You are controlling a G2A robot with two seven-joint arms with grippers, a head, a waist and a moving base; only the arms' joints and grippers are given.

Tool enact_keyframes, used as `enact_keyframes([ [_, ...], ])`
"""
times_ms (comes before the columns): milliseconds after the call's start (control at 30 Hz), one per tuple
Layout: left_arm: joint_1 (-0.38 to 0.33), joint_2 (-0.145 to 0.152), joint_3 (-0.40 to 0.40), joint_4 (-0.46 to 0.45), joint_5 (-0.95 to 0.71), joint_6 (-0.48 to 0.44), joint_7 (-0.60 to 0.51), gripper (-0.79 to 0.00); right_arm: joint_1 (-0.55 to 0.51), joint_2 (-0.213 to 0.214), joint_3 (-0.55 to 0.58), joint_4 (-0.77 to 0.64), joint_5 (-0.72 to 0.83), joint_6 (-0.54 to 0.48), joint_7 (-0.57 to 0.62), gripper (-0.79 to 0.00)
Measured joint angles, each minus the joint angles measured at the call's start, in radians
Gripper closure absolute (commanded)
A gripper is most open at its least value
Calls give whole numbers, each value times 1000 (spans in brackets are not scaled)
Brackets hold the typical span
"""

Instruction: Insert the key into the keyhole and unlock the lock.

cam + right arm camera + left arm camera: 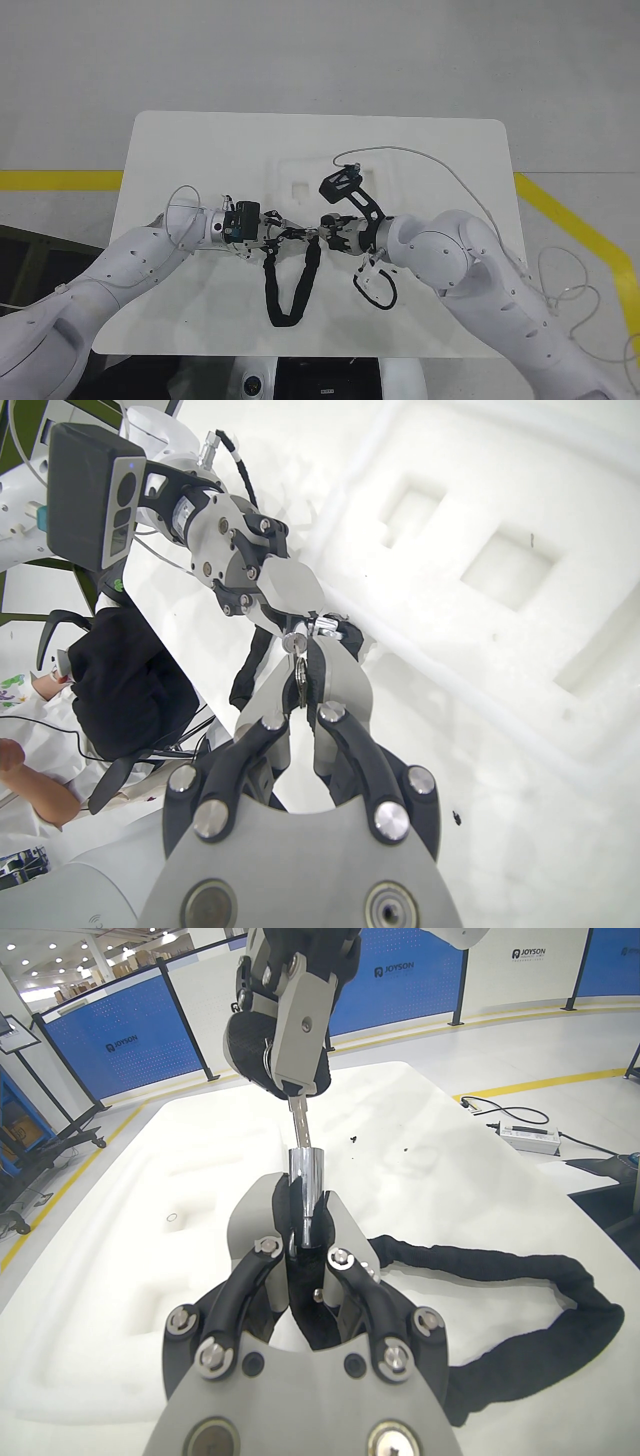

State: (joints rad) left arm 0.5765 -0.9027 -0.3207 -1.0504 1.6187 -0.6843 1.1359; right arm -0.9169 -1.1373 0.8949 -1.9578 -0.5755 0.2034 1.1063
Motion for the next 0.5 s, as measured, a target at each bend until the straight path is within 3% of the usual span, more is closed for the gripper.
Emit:
enact_keyframes([
  [500, 0, 0, 0, 0, 0, 0, 0, 0, 14, -14, -33, 12, -32, 38, -9, 0],
])
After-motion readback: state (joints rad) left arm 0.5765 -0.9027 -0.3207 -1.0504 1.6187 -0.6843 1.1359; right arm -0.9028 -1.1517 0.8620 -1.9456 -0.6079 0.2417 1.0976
